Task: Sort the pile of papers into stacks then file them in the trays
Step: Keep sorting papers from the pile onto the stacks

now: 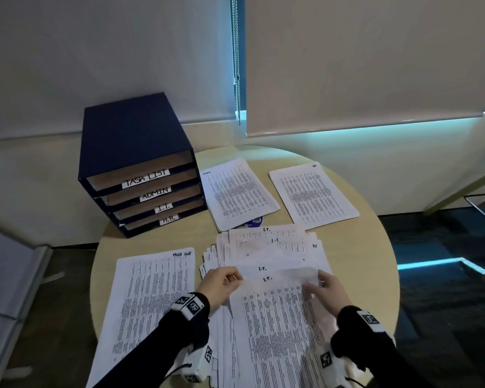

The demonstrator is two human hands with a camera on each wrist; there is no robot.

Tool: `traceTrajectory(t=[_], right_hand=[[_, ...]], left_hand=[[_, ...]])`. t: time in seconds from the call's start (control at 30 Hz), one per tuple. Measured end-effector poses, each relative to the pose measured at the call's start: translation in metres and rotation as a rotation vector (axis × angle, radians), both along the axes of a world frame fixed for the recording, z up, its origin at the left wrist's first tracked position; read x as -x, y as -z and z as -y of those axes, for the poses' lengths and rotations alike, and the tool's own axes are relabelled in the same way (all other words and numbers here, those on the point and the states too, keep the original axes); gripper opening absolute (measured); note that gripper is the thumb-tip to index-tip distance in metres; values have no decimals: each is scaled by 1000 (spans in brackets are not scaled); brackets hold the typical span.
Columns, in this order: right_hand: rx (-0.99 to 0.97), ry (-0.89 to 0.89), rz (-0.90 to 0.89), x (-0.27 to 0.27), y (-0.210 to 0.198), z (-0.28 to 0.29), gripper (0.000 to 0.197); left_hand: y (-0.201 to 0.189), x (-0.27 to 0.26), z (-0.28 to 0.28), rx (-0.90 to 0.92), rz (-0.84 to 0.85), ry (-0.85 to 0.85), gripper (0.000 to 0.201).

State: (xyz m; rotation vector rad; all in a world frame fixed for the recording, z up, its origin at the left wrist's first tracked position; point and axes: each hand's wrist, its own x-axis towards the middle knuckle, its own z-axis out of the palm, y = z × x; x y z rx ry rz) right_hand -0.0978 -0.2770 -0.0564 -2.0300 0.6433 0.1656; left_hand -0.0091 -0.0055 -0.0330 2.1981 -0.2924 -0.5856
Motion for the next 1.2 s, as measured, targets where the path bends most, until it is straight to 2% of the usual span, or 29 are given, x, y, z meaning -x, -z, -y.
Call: traceTrajectory(t=[0.07,0.17,0.2,0.27,0.33,0.47,0.5,0.53,0.6,0.63,0.7,0.77,0.8,0.87,0.97,1.0,1.1,1.13,1.2], right_hand=[[-57,-2,29,3,1,1,16],[-58,-42,-15,8,17,5,42],[-55,-48,-21,11,22,5,45],[-72,-44,-23,14,22,2,40],[-108,-46,-11,18,12,-5,18],[-127,-72,6,20,10,-9,20],[-158,-73,14,22,12,-10,14],[-169,-46,10,22,12,-12,15],[-157,31,-3,23,13,-15,45],[-152,44,17,22,16,-15,49],[-133,44,26,22,15,-15,36],[-150,64,39,21,10,-15,8],[-166,81,53,20,4,-16,5],[-186,101,68,17,1,-14,8],[-199,109,90,13,5,-8,43],[-237,126,84,12,2,-8,41],[-299,107,74,15,-6,-13,6],[-307,98,93,16,-8,-15,8],[-316,98,116,20,-10,-17,28]], left_hand=[[5,-4,-2,-88,50,-36,19],[12,-10,-11,-321,146,-56,22],[14,-11,-14,-371,153,-50,19],[18,-10,-17,-431,151,-12,14],[22,-9,-19,-448,158,26,18],[25,-9,-20,-390,238,71,41],[23,-9,-18,-391,279,98,43],[21,-10,-15,-398,317,127,43],[17,-13,-9,-439,379,181,36],[16,-15,-6,-464,399,196,32],[13,-18,0,-482,444,194,23],[7,-20,5,-453,481,192,18],[5,-19,6,-428,480,201,18],[2,-17,4,-321,413,185,18],[4,-10,-4,-83,163,77,9],[5,-9,-7,-24,75,63,9],[8,-7,-17,-2,-66,84,15],[7,-7,-19,-28,-80,102,14],[3,-5,-18,-75,-102,122,8]])
